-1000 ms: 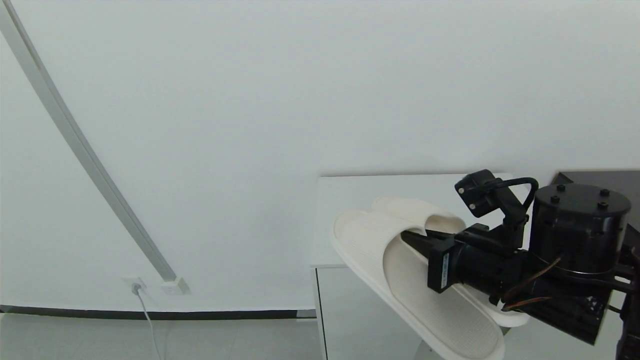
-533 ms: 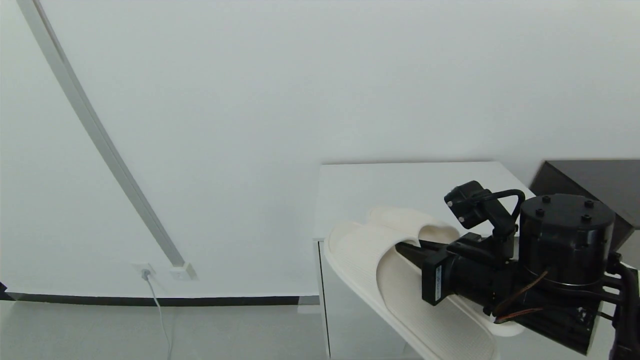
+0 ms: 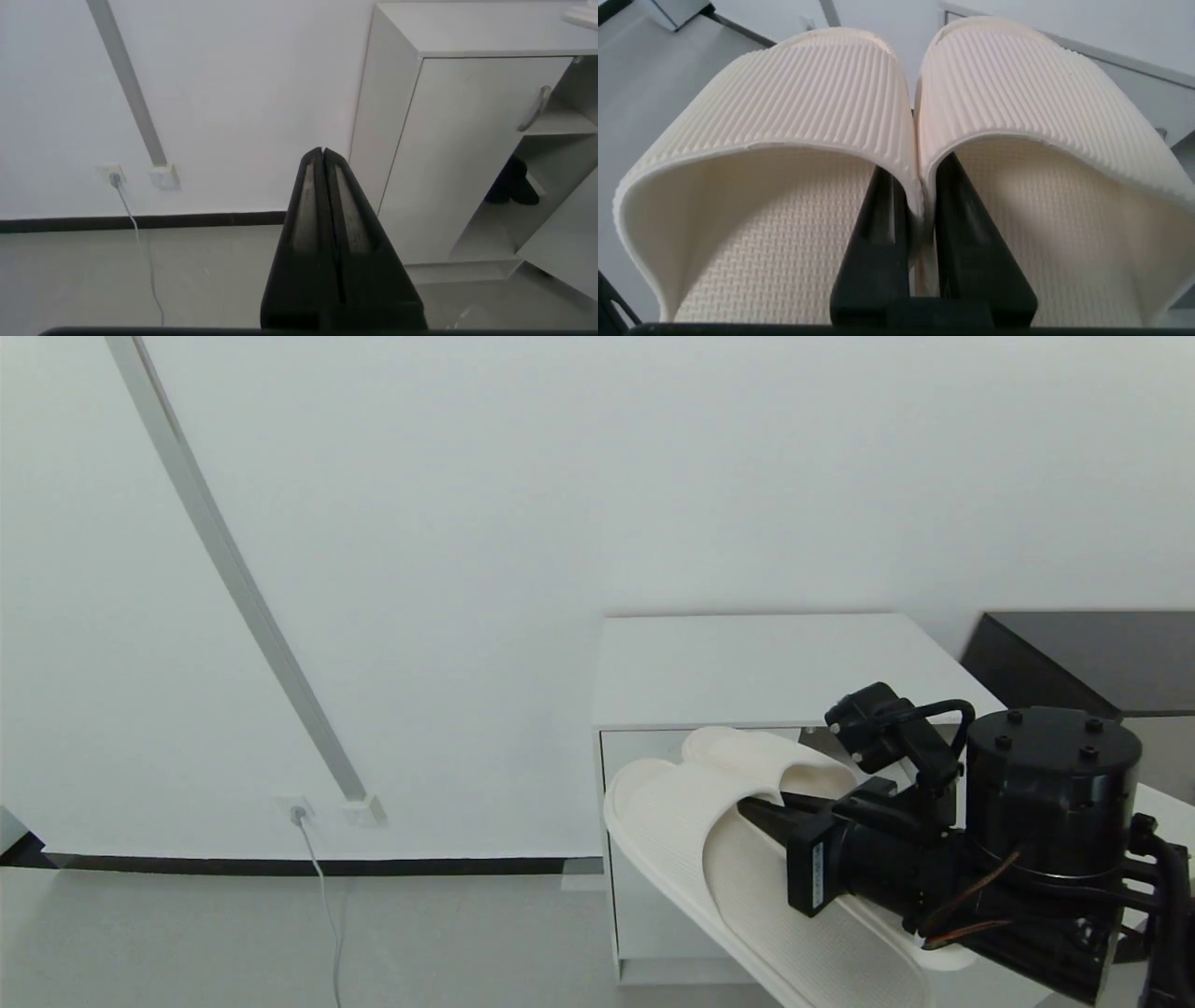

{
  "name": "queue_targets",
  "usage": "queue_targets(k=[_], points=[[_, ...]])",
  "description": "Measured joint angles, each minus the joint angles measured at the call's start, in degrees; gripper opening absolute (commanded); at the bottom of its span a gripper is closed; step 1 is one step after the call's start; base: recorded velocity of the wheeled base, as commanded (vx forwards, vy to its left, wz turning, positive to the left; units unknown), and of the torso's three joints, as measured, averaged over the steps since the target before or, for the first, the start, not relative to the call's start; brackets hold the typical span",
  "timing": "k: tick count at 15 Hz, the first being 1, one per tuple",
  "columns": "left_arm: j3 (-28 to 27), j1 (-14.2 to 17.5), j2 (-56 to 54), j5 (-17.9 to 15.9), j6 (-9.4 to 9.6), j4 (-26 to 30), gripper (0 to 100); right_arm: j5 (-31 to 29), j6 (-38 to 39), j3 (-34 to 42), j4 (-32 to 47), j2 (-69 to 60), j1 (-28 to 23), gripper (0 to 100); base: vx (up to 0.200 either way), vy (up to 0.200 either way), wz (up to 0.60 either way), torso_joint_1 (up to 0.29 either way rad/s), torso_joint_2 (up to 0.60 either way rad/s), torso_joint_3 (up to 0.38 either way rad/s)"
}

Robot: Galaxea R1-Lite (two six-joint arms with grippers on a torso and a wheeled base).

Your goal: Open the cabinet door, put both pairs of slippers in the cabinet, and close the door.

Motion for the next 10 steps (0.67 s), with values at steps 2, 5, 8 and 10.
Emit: queue_targets(k=[2,5,8,10], points=[[0.0,0.0,0.0,0.0,0.0,0.02,0,0.0,-0.09,0.15,-0.07,0.0,-0.06,0,0.0,0.0,0.0,0.0,0.0,0.0],[0.0,0.0,0.0,0.0,-0.02,0.0,0,-0.02,-0.09,0.37,0.0,0.06,0.02,0,0.0,0.0,0.0,0.0,0.0,0.0],[0.0,-0.02,0.0,0.0,0.02,0.0,0,-0.09,-0.09,0.37,0.02,0.09,-0.09,0,0.0,0.0,0.0,0.0,0.0,0.0],[0.0,0.0,0.0,0.0,0.02,0.0,0,-0.06,-0.09,0.37,0.02,0.09,-0.04,0,0.0,0.0,0.0,0.0,0.0,0.0]])
